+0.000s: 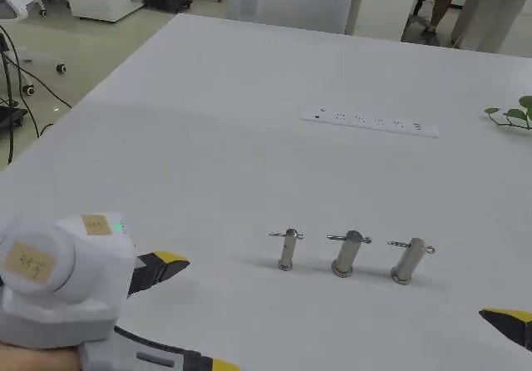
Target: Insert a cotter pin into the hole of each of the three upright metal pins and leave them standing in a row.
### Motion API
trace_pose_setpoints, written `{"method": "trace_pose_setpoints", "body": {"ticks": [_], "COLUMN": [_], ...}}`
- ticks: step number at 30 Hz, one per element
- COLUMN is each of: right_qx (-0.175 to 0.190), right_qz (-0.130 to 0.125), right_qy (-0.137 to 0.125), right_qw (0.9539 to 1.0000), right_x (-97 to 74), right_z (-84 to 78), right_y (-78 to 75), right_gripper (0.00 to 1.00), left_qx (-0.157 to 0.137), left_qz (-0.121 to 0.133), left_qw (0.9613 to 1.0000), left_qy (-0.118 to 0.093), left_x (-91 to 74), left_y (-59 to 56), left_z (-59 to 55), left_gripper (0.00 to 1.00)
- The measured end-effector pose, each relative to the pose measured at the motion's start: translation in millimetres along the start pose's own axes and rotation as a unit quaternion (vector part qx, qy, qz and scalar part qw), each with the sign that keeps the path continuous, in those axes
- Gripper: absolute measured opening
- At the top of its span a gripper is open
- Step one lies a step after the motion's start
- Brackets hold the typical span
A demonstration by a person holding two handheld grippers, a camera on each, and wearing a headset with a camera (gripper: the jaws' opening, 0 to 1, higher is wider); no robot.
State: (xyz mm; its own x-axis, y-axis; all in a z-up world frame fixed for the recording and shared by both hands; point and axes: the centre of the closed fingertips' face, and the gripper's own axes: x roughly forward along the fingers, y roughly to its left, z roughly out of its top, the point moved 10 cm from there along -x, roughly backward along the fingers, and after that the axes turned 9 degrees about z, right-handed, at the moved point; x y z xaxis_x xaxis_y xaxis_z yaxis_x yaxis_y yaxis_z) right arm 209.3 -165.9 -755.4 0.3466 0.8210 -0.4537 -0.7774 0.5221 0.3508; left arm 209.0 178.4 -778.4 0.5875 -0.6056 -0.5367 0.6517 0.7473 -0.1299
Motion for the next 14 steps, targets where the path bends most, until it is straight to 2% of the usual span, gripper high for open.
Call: {"method": "trace_pose_setpoints", "body": {"ticks": [3,9,14], "right_qx": [-0.002,0.004,0.009], "right_qz": [0.0,0.005,0.005], "right_qy": [0.011,0.011,0.015], "right_qw": [0.9999,0.9999,0.9998], "right_x": [2.3,3.0,0.5], "right_z": [-2.4,-3.1,-4.8], "right_y": [3.3,10.5,14.0], "right_gripper": [0.95,0.99,1.0], "left_qx": [-0.006,-0.023,-0.015], "left_qz": [-0.002,-0.002,-0.003], "left_qw": [1.0,0.9997,0.9997], "left_qy": [-0.005,-0.011,-0.017], "left_x": [-3.7,-6.7,-7.6], "left_y": [0.0,-1.4,-2.9], "left_z": [-1.6,-2.3,0.9], "left_gripper": [0.99,0.99,0.99]}}
